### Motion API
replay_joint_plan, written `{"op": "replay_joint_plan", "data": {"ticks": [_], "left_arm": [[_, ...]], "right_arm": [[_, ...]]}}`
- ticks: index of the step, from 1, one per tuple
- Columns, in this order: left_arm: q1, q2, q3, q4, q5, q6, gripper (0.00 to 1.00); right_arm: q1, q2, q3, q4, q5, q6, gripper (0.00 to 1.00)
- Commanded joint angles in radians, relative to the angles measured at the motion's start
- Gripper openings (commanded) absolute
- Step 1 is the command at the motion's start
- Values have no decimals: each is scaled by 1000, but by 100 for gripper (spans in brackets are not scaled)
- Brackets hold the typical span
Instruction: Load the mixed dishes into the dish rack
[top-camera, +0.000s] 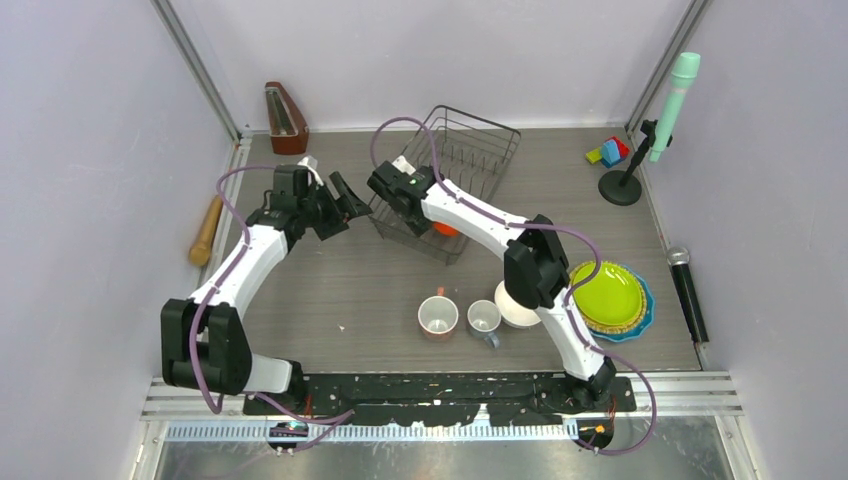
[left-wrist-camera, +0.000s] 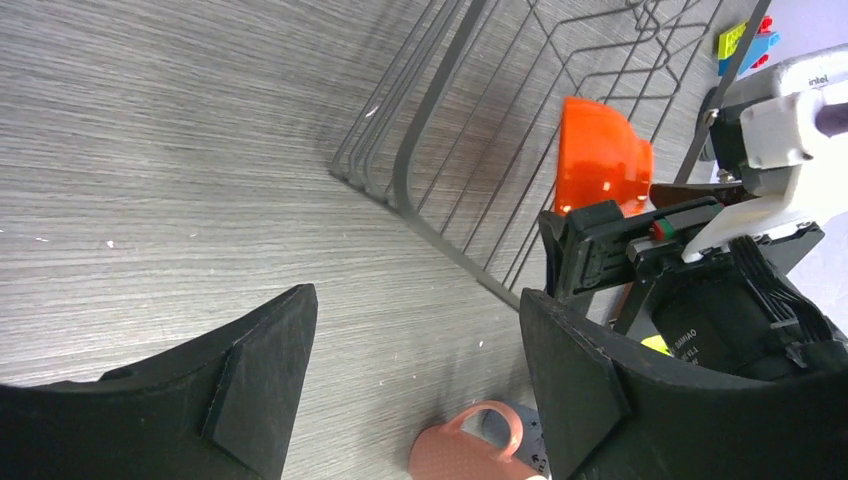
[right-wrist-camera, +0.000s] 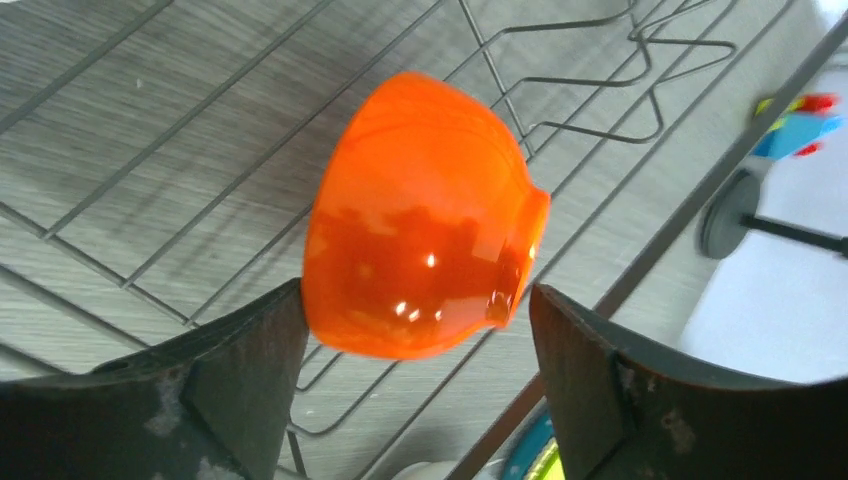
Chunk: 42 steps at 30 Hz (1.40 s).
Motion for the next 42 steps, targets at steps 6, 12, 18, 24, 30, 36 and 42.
{"op": "replay_joint_plan", "data": {"ticks": [6, 12, 18, 24, 30, 36, 42], "left_arm": [[4, -52, 32, -20, -20, 36, 77], [7, -54, 29, -26, -11, 48, 77], [8, -46, 10, -10, 13, 53, 77], [42, -44, 14, -60, -36, -1, 99], [59, -44, -7, -7, -32, 17, 100], [53, 28, 7, 48, 35, 41, 88], [-52, 57, 73, 18, -97, 135, 94]], "right_arm": [[18, -94, -83, 69, -184, 66, 97], [4, -136, -78, 65, -290, 81, 98], [-32, -250, -128, 104, -392, 91, 97], [-74, -391, -207, 168, -439, 103, 95], [-156, -519, -373, 348, -496, 147, 92], [-231, -582, -484, 496, -549, 194, 91], [-238, -479, -397, 508, -562, 216, 89]]}}
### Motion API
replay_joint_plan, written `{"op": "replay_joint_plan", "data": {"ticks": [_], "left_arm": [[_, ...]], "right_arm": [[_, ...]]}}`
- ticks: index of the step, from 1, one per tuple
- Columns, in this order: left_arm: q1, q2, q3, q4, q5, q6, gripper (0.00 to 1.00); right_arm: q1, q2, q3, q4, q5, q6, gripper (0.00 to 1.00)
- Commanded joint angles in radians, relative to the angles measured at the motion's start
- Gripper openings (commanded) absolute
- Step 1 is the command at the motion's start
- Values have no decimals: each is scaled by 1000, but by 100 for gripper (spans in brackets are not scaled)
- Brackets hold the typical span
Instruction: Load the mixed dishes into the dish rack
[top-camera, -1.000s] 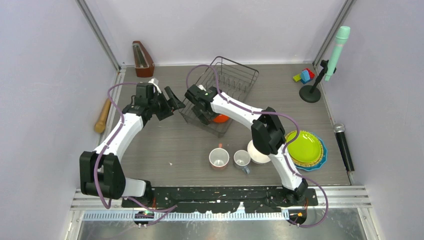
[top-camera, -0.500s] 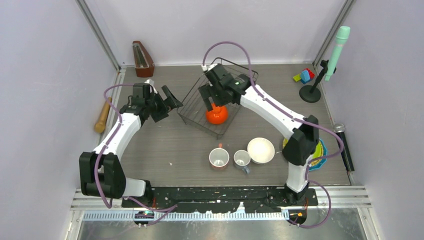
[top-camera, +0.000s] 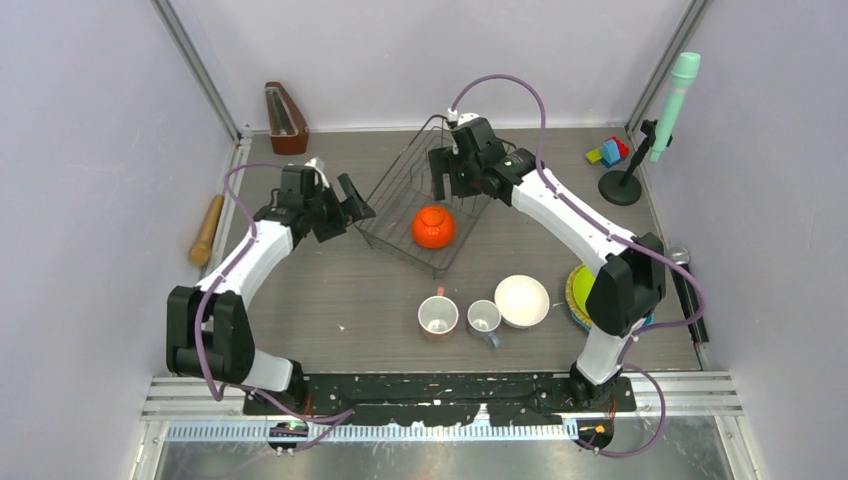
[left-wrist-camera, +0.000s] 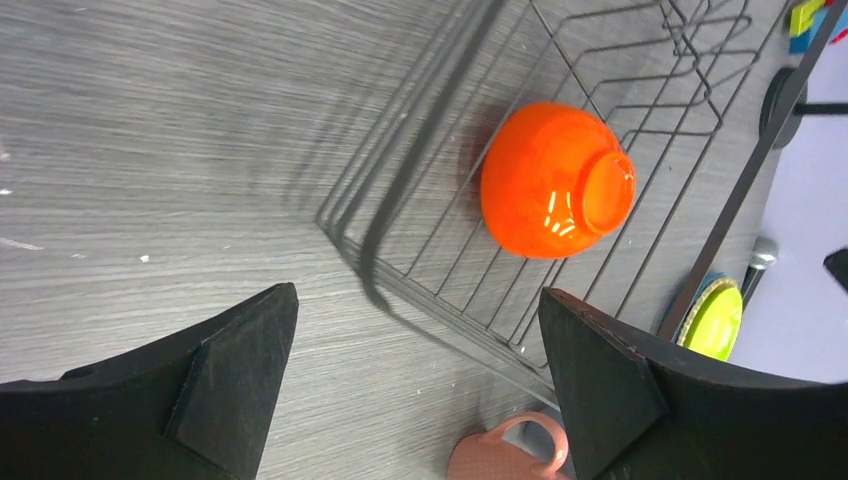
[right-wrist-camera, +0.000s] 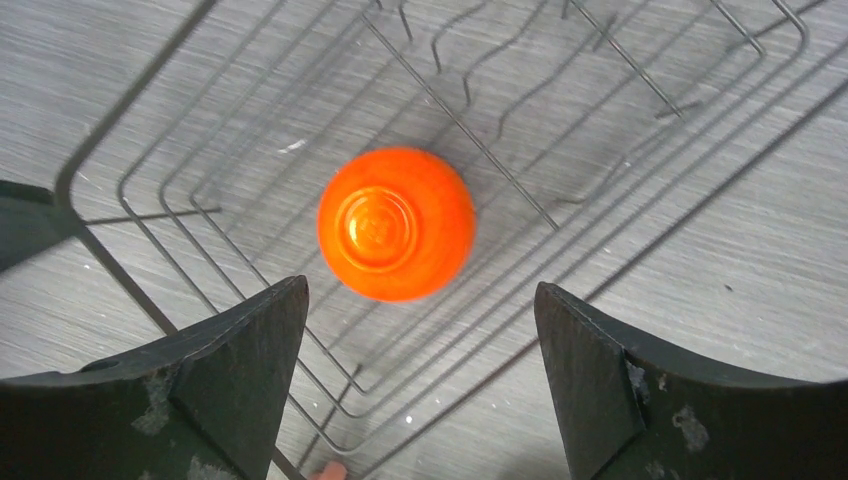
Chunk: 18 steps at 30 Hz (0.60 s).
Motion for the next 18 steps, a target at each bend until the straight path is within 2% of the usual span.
{"op": "replay_joint_plan", "data": {"ticks": [1, 7, 13, 18], "left_arm": [[-61, 24, 79, 16, -68, 80, 93], [-63, 80, 103, -5, -81, 76, 80], [-65, 94, 89, 9, -122, 76, 72], [-65, 105, 76, 19, -135, 74, 64]], "right_arm": [[8, 63, 100, 90, -45, 43, 89], [8, 228, 228, 57, -87, 76, 79], [21, 342, 291, 25, -110, 74, 74], [63, 408, 340, -63, -10, 23, 74]]}}
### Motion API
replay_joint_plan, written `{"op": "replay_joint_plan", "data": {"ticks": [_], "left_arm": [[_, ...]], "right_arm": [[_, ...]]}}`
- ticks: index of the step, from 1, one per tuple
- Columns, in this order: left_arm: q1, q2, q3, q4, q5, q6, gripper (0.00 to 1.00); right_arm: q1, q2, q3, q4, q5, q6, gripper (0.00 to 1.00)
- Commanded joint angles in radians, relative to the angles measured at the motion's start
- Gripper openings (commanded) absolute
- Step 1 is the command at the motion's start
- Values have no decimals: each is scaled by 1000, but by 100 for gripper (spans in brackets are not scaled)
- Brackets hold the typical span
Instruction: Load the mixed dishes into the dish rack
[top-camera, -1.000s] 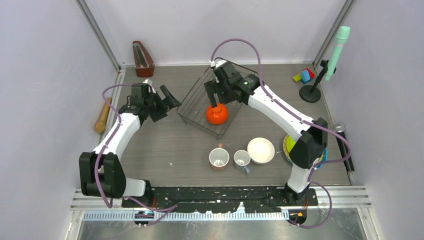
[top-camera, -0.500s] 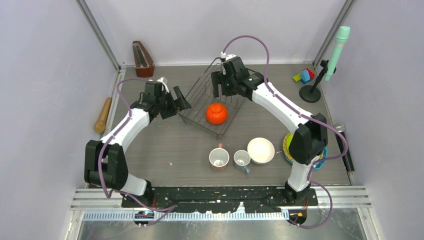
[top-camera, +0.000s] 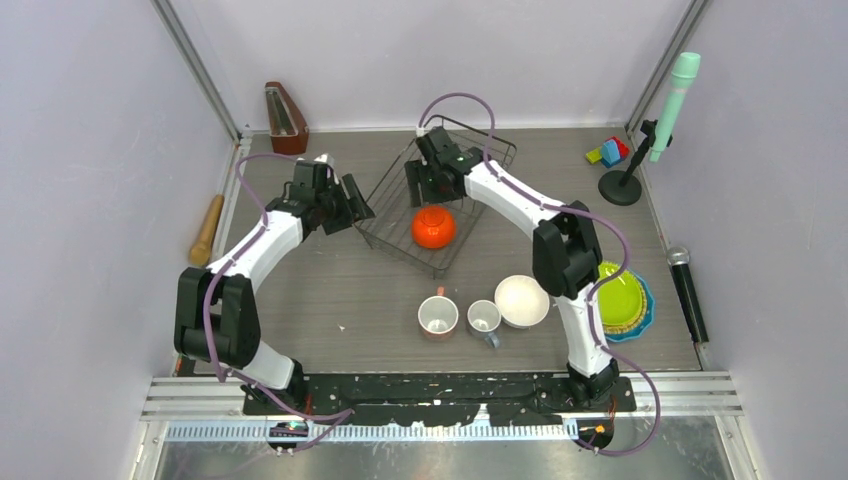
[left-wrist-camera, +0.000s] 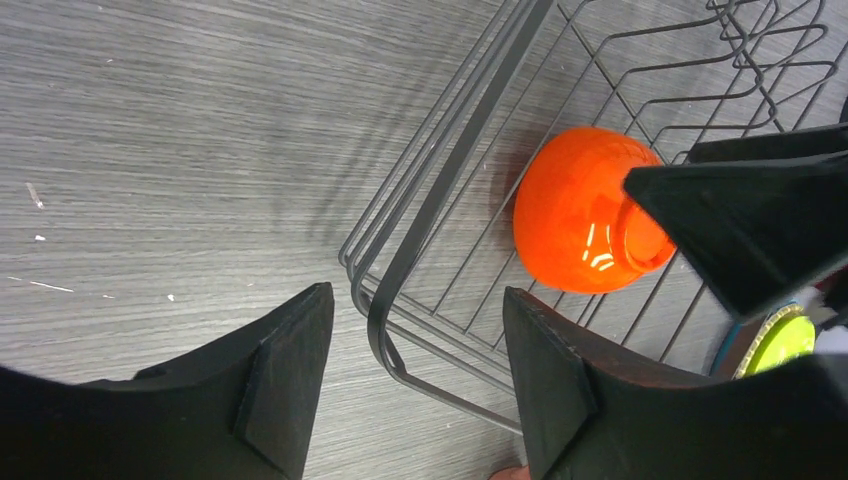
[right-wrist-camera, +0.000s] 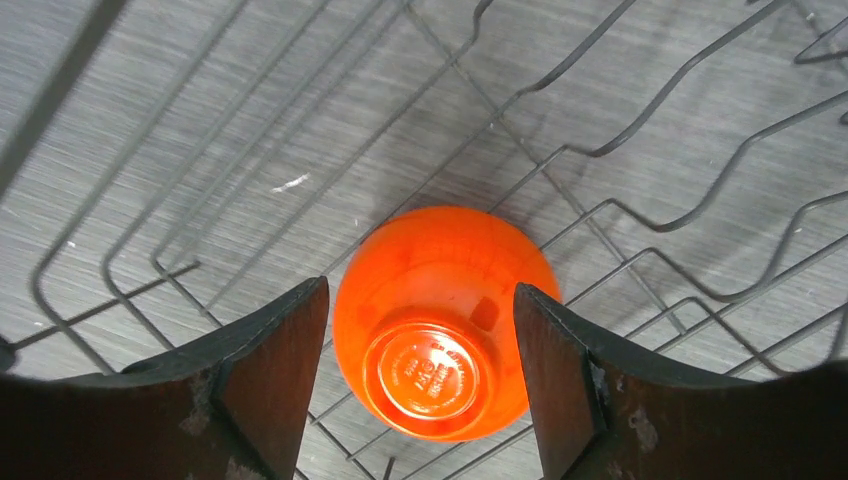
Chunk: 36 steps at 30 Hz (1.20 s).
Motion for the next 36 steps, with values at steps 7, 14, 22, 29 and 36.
{"op": "replay_joint_plan", "data": {"ticks": [7, 14, 22, 29, 36], "left_arm": [[0, 2, -13, 45, -36, 4, 41], [-6, -2, -29, 60, -38, 2, 27], [-9, -27, -38, 62, -48, 5, 26], [-14, -57, -50, 54, -68, 16, 34], [-13, -86, -33, 14, -130, 61, 35]], "right_arm": [[70, 47, 63, -167, 181, -68, 64], [74, -71, -72, -167, -81, -27, 52], [87, -166, -104, -310, -159, -40, 53], [85, -262, -58, -300, -77, -14, 77], [52, -444, -151, -333, 119, 52, 77]]}}
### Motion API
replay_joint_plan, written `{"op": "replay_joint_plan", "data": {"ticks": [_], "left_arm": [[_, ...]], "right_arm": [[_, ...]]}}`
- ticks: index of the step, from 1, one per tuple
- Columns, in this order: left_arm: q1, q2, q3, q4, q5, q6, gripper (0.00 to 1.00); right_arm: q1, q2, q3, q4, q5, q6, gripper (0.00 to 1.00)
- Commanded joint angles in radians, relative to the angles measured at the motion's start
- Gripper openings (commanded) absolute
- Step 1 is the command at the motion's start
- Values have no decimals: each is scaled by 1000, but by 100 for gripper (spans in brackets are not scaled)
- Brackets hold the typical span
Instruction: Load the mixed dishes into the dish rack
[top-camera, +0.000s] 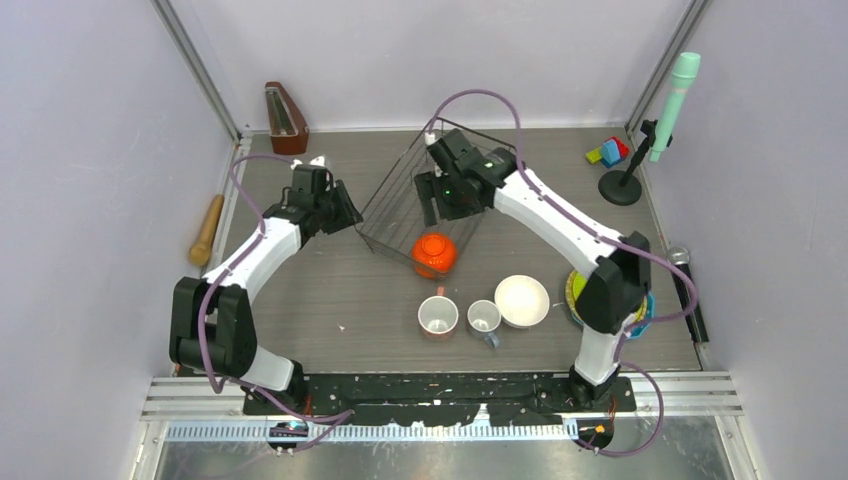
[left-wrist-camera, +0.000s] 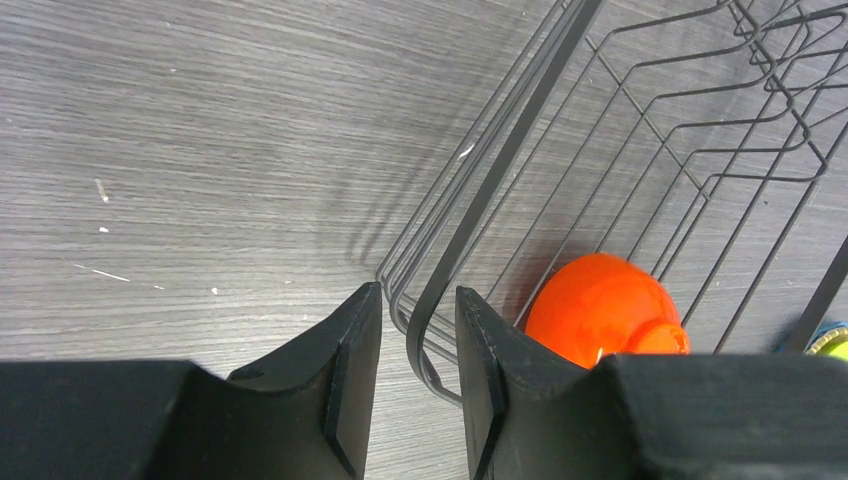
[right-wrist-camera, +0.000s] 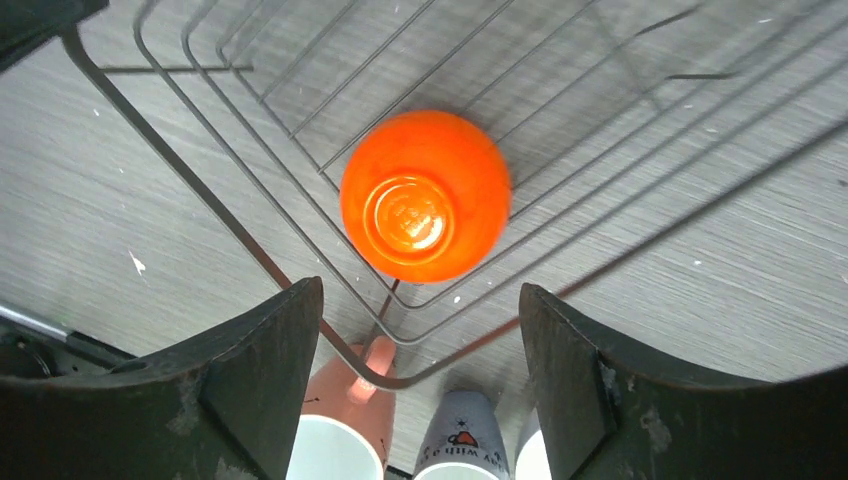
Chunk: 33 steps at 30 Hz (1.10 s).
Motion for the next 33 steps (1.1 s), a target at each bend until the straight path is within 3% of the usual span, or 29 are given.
{"op": "replay_joint_plan", "data": {"ticks": [1, 10, 16, 23, 27, 33], "left_arm": [[-3, -40, 12, -2, -53, 41, 35], [-2, -3, -11, 32, -29, 33, 31], [16, 14, -13, 57, 3, 13, 0], [39, 3, 12, 34, -74, 39, 0], [110, 8, 21, 62, -16, 12, 0], [116, 7, 23, 63, -4, 13, 1]], "right_arm": [[-40, -184, -70, -36, 149, 66, 77], [-200, -536, -490, -116, 177, 192, 73], [-247, -678, -682, -144, 187, 348, 68], [-253, -786, -823, -165, 208, 463, 65], [-255, -814, -909, -112, 181, 513, 63], [-255, -833, -1039, -13, 130, 578, 61]]}}
